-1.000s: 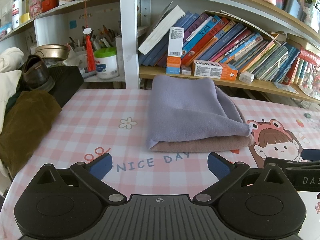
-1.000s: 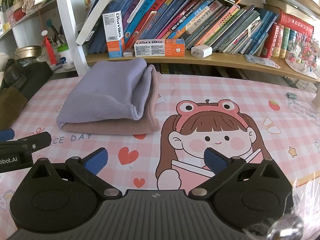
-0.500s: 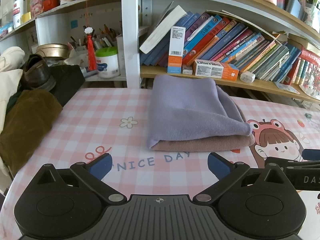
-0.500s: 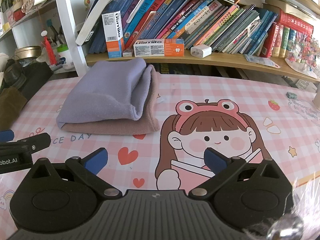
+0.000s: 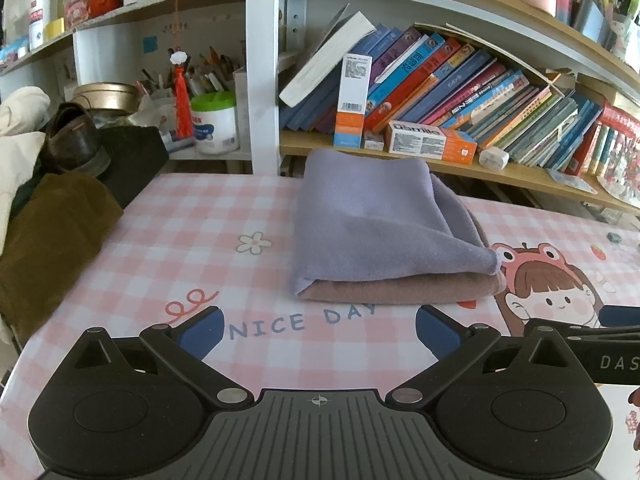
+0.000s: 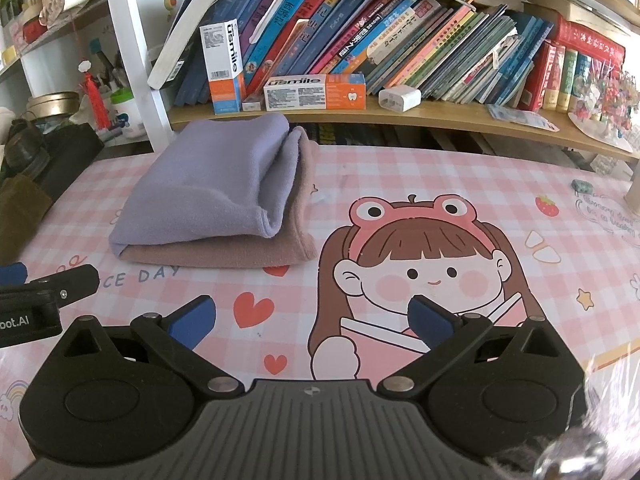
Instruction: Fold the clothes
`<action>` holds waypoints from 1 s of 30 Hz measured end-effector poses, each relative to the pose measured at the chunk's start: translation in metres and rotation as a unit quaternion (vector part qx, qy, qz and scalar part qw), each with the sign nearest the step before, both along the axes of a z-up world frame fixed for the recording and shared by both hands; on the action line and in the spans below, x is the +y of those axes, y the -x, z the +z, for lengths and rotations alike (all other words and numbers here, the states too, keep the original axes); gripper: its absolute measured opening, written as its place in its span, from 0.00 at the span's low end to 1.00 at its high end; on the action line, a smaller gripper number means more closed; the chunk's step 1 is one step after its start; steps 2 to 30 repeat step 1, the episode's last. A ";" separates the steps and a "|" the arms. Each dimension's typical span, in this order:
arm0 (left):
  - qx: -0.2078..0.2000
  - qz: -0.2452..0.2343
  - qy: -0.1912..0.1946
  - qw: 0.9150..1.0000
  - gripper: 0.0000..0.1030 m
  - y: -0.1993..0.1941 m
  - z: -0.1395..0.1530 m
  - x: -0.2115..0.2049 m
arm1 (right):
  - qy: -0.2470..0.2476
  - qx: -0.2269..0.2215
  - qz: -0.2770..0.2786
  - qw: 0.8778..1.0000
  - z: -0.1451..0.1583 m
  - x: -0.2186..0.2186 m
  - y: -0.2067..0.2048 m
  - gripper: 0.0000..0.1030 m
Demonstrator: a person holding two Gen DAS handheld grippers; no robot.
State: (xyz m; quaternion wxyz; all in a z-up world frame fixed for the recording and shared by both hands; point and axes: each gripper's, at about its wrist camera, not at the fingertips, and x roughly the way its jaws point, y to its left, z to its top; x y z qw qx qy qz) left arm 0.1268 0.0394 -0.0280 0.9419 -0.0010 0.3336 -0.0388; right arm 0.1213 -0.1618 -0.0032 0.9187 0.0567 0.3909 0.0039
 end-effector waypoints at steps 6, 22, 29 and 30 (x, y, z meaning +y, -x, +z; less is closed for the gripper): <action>0.001 0.000 -0.001 1.000 1.00 0.000 0.000 0.000 | 0.000 0.000 0.000 1.000 0.000 0.000 0.000 1.00; 0.001 0.000 -0.001 1.000 1.00 0.000 0.000 0.000 | 0.000 0.000 0.000 1.000 0.000 0.000 0.000 1.00; 0.001 0.000 -0.001 1.000 1.00 0.000 0.000 0.000 | 0.000 0.000 0.000 1.000 0.000 0.000 0.000 1.00; 0.001 0.000 -0.001 1.000 1.00 0.000 0.000 0.000 | 0.000 0.000 0.000 1.000 0.000 0.000 0.000 1.00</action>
